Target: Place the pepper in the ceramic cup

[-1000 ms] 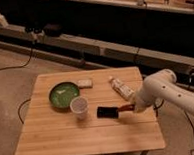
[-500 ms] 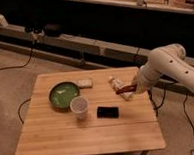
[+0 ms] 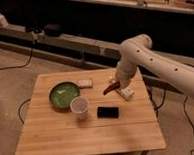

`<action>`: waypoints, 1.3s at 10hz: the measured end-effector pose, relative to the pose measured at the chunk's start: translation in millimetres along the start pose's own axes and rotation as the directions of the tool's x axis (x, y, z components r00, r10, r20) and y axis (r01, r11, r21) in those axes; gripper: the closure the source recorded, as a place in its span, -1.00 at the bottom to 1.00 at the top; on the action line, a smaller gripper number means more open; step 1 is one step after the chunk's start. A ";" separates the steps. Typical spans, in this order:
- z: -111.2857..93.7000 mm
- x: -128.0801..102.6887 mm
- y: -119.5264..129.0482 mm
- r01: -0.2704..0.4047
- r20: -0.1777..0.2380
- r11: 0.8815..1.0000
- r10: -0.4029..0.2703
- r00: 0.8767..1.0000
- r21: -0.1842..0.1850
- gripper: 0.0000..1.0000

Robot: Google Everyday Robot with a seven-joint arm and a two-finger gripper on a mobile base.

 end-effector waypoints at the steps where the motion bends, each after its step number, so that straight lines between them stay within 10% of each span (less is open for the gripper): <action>1: -1.3 -14.3 -13.8 0.026 0.006 1.000 -0.026 1.000 0.001 0.92; 7: -5.9 -92.0 -43.2 0.151 0.080 0.989 -0.151 0.985 0.012 0.92; 13: 14.6 -108.7 -23.3 0.217 0.033 0.975 -0.216 0.976 -0.037 0.92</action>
